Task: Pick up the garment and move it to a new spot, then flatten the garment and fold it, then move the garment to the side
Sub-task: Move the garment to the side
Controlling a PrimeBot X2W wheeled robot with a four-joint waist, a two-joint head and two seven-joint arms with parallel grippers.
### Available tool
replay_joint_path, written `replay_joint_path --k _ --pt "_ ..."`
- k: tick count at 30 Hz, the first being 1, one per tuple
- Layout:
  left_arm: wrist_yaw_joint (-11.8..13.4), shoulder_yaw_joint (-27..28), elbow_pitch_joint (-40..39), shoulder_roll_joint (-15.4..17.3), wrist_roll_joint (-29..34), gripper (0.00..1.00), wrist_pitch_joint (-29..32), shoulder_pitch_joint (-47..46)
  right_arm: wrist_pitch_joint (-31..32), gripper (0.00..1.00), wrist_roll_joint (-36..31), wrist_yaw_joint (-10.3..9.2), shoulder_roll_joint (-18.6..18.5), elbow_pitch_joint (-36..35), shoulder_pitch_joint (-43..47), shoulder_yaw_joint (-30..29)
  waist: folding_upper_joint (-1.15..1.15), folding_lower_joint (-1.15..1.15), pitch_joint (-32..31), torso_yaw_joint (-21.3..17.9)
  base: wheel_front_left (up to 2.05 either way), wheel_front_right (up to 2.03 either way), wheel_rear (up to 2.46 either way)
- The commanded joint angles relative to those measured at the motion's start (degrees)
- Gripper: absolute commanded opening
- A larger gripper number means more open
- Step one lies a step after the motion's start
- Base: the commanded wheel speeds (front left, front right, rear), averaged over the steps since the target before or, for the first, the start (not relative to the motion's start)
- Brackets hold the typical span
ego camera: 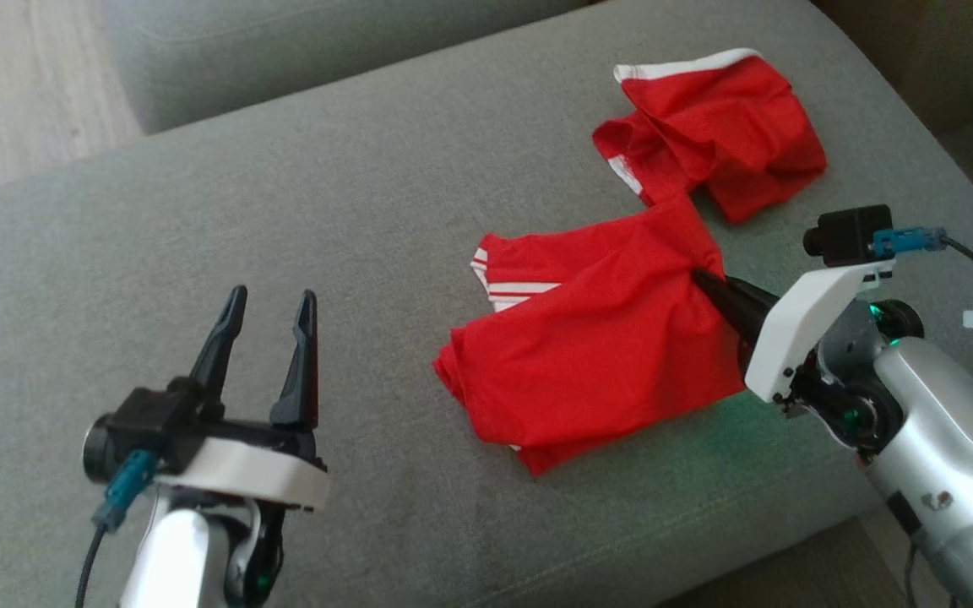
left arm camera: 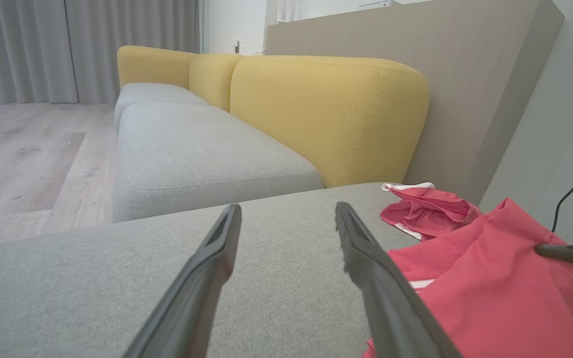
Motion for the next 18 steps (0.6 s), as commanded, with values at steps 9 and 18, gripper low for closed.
replay_joint_path --k 9,18 --pt "-0.2 1.4 -1.5 0.2 1.8 1.0 -0.7 -5.8 -2.2 0.0 1.9 0.39 -2.1 -2.1 -9.4 2.8 0.0 0.0 5.0 2.8 0.0 0.0 0.0" --pt "0.1 0.4 -1.0 0.2 2.8 1.0 -0.7 -8.7 -0.8 0.0 5.0 0.39 -6.8 2.6 -22.7 4.5 0.0 0.0 10.8 7.0 0.0 0.0 0.0"
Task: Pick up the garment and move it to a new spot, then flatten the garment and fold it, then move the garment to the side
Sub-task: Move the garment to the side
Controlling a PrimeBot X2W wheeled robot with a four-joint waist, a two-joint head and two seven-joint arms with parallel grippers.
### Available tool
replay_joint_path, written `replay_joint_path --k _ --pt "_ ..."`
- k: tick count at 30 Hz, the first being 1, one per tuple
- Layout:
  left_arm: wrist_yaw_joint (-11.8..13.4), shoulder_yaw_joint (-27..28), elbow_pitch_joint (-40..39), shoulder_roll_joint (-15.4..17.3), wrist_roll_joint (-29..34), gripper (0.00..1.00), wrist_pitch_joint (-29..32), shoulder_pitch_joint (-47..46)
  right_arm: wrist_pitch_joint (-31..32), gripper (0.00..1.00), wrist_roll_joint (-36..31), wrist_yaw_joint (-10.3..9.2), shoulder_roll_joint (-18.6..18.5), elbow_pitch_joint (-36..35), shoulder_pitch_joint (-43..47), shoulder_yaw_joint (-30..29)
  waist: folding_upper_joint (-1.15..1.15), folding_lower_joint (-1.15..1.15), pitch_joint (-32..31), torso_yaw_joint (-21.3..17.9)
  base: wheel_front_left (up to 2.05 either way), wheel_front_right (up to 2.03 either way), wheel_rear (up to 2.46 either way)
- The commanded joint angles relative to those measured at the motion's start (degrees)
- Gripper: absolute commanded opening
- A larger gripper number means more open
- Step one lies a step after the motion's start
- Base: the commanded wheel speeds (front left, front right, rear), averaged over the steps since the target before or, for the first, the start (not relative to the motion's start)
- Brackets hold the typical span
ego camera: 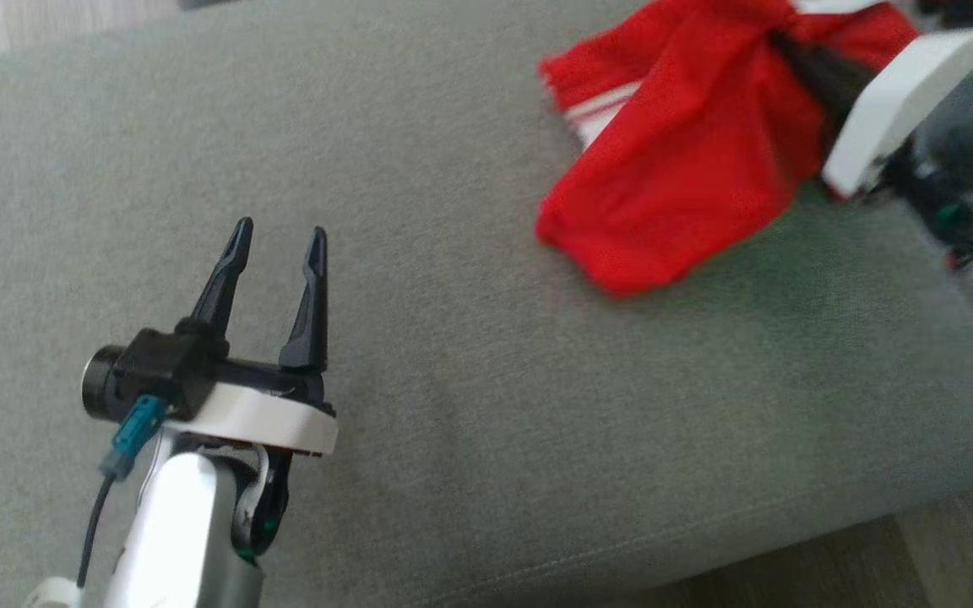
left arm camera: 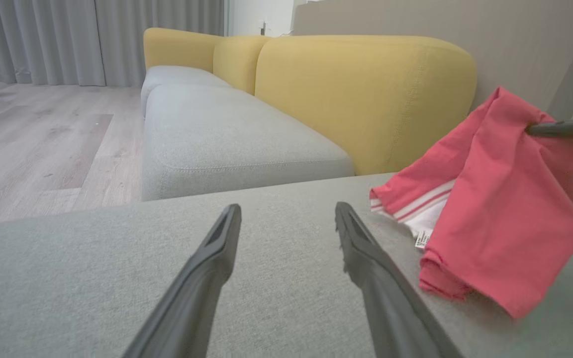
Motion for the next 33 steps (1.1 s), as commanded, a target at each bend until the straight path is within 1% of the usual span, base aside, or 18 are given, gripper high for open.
replay_joint_path --k 1,4,5,6,13,14,15,18,22,23,24,25,26,28,33 --pt "0.1 1.4 -1.6 0.2 0.9 1.0 -0.7 -2.4 1.3 0.0 1.3 0.39 -2.5 0.9 -2.8 -0.2 0.0 0.0 2.6 1.8 0.0 0.0 0.0" --pt "0.1 1.3 -1.5 0.2 1.2 1.0 -0.7 -3.0 3.1 0.0 1.7 0.39 -5.6 4.3 -5.6 0.2 0.0 0.0 4.1 2.3 0.0 0.0 0.0" --pt "0.1 1.3 -1.4 0.2 1.4 1.0 -0.7 -3.2 3.1 0.0 1.4 0.39 -6.6 5.4 -6.4 0.1 0.0 0.0 4.6 2.5 0.0 0.0 0.0" --pt "0.1 1.3 -1.4 0.2 1.4 1.0 -0.7 -3.2 3.1 0.0 1.4 0.39 -6.6 5.4 -6.4 0.1 0.0 0.0 4.6 2.5 0.0 0.0 0.0" --pt "0.2 0.8 -1.5 0.5 2.9 1.0 -0.7 -5.0 2.8 0.0 1.4 0.39 -12.6 11.5 -10.8 -1.2 0.0 0.0 9.4 2.7 0.0 0.0 0.0" --pt "0.2 0.6 -1.6 0.7 3.3 1.0 -0.7 -5.6 2.8 0.0 0.4 0.39 -14.2 13.1 -12.1 -1.1 0.0 0.0 10.9 2.7 0.0 0.0 0.0" --pt "0.3 0.5 -1.6 0.7 3.5 1.0 -0.7 -5.9 2.7 0.0 -0.5 0.39 -14.8 13.8 -12.7 -0.7 0.0 0.0 11.6 2.6 0.0 0.0 0.0" --pt "0.5 0.3 -1.7 0.9 4.0 1.0 -0.7 -6.9 2.6 0.0 -4.1 0.39 -15.0 16.3 -14.4 0.8 0.0 0.0 13.4 2.3 0.0 0.0 0.0" --pt "0.6 -0.2 -1.6 1.0 4.5 1.0 -0.7 -7.9 2.3 0.0 -9.9 0.39 -13.4 22.6 -16.6 2.1 0.0 0.0 15.1 2.3 0.0 0.0 0.0" --pt "0.6 -0.3 -1.6 1.0 4.5 1.0 -0.7 -8.2 2.0 0.18 -11.3 0.39 -12.8 24.2 -17.1 2.4 0.0 0.0 15.3 2.3 0.0 0.0 0.0" --pt "0.6 -0.5 -1.5 1.0 4.6 1.0 -0.7 -8.4 1.4 0.55 -12.6 0.39 -12.2 25.6 -17.5 2.5 0.0 0.0 15.5 2.4 0.0 0.0 0.0" --pt "0.6 -0.6 -1.4 1.0 4.6 1.0 -0.7 -8.7 0.5 0.98 -13.9 0.39 -11.6 27.0 -18.0 2.5 0.0 0.0 15.6 2.5 0.0 0.0 0.0" --pt "0.6 -0.7 -1.4 1.0 4.6 1.0 -0.7 -8.9 -0.4 1.0 -15.4 0.39 -11.2 28.5 -18.4 2.8 0.0 0.0 15.6 2.6 0.0 0.0 0.0" --pt "0.6 -0.7 -1.2 1.0 4.4 1.0 -0.7 -9.0 -3.2 1.0 -18.1 0.39 -10.3 31.3 -19.1 2.8 0.0 0.0 15.3 2.8 0.0 0.0 0.0" --pt "0.9 -0.2 -1.2 0.9 3.6 1.0 -0.7 -8.7 -11.3 1.0 -22.6 0.39 -8.3 36.7 -20.2 1.7 0.0 0.0 13.0 3.5 0.0 0.0 0.0"
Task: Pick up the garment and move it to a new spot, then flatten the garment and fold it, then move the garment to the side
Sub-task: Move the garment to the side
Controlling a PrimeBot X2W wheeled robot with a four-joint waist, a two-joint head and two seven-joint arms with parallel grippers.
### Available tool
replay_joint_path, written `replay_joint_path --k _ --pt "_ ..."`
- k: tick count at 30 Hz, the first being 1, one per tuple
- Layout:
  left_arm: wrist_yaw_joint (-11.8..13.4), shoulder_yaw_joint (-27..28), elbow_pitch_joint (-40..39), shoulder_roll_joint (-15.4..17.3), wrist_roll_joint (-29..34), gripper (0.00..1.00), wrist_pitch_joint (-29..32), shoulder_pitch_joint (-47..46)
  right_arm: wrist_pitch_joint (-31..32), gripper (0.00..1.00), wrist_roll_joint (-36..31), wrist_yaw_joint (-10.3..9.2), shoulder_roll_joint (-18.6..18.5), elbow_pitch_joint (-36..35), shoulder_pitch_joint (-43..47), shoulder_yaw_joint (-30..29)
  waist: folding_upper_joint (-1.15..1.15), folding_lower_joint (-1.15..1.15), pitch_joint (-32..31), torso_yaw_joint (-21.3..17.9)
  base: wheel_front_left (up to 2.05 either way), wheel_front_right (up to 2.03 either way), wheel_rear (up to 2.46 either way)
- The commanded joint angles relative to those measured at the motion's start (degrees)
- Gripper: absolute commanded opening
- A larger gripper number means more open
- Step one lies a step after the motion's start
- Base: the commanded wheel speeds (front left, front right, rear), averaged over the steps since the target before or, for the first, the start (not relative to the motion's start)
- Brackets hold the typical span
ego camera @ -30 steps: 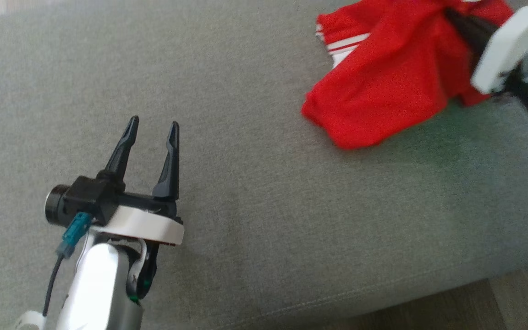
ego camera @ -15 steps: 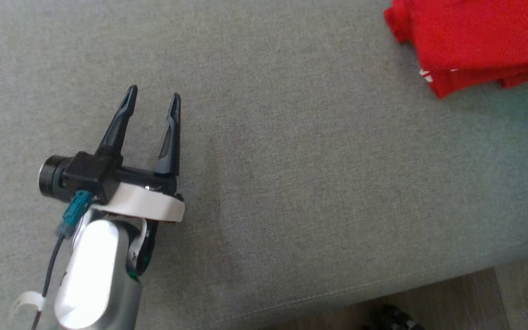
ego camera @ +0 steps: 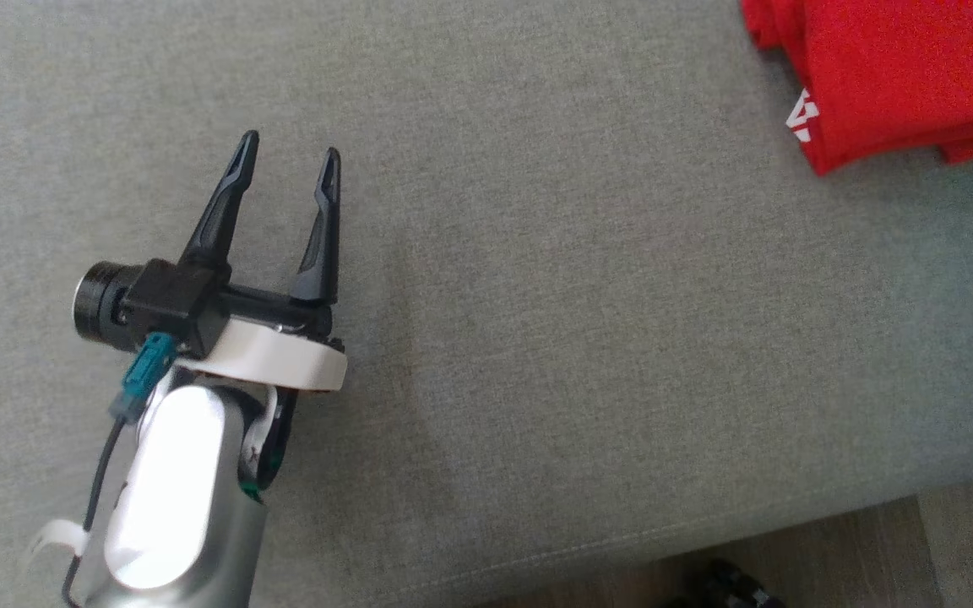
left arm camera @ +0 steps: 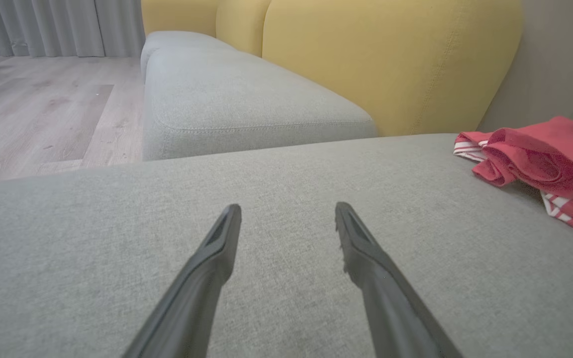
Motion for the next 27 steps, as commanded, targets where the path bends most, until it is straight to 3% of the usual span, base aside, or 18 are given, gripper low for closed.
replay_joint_path --k 1,7,11,18,22,27 --pt "0.4 2.0 -2.0 0.6 -0.6 1.0 -0.3 -0.3 -3.2 1.0 -1.3 0.37 -1.0 -0.1 -1.0 -0.3 0.0 -0.01 -1.6 0.4 0.0 0.0 0.0" --pt "0.7 3.3 -2.5 0.4 -2.2 1.0 -0.3 1.8 -16.5 1.0 -2.8 0.37 0.7 0.2 -0.1 -3.0 0.0 -0.01 -8.1 1.5 0.0 0.0 0.0" --pt "0.8 4.7 -2.9 0.3 -3.3 1.0 -0.3 4.1 -19.9 1.0 -2.6 0.37 1.8 -3.1 2.9 -4.1 0.0 -0.01 -13.2 2.5 0.0 0.0 0.0" --pt "0.9 7.8 -3.7 0.3 -4.8 1.0 -0.3 7.7 -20.8 1.0 -2.5 0.37 1.3 -17.2 11.5 -6.4 0.0 -0.01 -20.2 4.2 0.0 0.0 0.0" --pt "1.1 10.1 -3.9 0.4 -5.7 1.0 -0.3 10.2 -20.8 1.0 -3.3 0.37 0.7 -28.2 21.8 -11.6 0.0 -0.01 -24.4 5.2 0.0 0.0 0.0" --pt "1.4 12.5 -3.7 0.3 -7.9 1.0 -0.3 13.9 -20.8 1.0 -6.0 0.37 3.9 -37.3 36.3 -20.1 0.0 -0.01 -28.6 5.9 0.0 0.0 0.0"
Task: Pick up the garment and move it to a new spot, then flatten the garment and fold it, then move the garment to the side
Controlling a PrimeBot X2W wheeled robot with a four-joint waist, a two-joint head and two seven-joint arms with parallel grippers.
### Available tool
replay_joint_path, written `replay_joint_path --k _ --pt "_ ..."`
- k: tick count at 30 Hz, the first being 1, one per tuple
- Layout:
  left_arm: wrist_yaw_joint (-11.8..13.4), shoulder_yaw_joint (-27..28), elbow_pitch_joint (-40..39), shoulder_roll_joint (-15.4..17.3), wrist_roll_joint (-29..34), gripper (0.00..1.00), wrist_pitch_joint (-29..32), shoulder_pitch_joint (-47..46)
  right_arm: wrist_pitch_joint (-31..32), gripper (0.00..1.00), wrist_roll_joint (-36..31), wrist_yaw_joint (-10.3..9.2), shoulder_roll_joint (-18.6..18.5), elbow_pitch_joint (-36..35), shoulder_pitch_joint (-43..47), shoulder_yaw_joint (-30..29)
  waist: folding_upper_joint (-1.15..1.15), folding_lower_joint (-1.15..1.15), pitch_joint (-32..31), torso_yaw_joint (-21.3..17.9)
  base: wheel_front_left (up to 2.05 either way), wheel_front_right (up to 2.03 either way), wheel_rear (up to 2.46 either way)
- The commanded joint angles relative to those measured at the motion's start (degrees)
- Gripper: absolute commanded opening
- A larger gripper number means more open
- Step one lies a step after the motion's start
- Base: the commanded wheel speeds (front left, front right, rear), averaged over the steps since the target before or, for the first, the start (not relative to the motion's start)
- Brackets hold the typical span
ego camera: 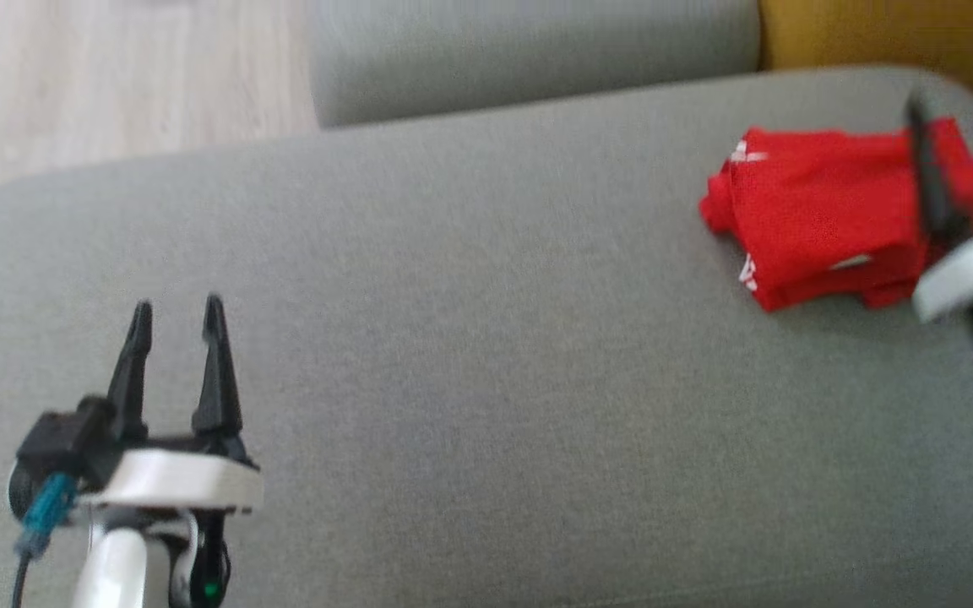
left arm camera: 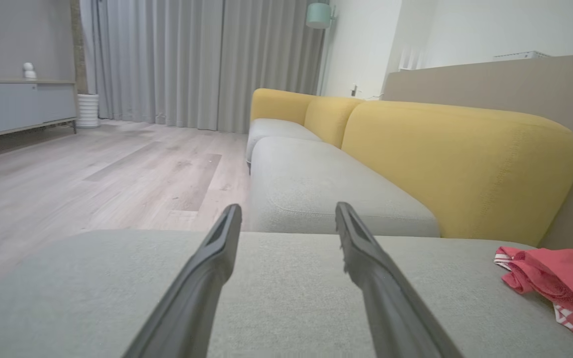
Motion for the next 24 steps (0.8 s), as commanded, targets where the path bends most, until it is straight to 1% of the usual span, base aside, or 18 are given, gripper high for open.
replay_joint_path --k 1,3,8,11,16,24 --pt "0.5 2.2 -1.8 0.5 0.0 1.0 -0.3 -1.0 -0.6 1.0 -1.4 0.37 1.1 -3.4 3.8 -1.8 0.0 0.0 -2.8 1.3 0.0 0.0 0.0" --pt "0.7 2.4 -1.6 0.4 -0.7 1.0 -0.3 -0.3 -0.6 1.0 -2.8 0.37 3.6 -6.4 9.2 -5.7 0.0 0.0 -3.1 1.8 0.0 0.0 0.0" --pt "0.1 1.3 0.7 0.3 -0.9 1.0 -0.3 0.2 -0.6 1.0 -7.3 0.37 10.2 -12.8 20.9 -14.2 0.0 0.0 -3.3 3.3 0.0 0.0 0.0" --pt "0.0 0.5 2.1 0.3 0.4 1.0 -0.3 -0.2 -0.6 1.0 -9.8 0.37 13.1 -14.9 25.9 -17.2 0.0 0.0 -3.2 4.0 0.0 0.0 0.0" --pt "-0.2 -0.1 5.1 0.2 2.1 1.0 -0.3 -0.5 -0.6 1.0 -13.0 0.37 16.2 -17.4 30.2 -18.5 0.0 0.0 -2.9 4.4 0.0 0.0 0.0" --pt "-0.5 1.0 8.2 0.2 3.3 1.0 -0.3 -1.7 -0.6 1.0 -14.6 0.37 18.6 -17.9 30.1 -17.2 0.0 0.0 -2.1 3.8 0.0 0.0 0.0"
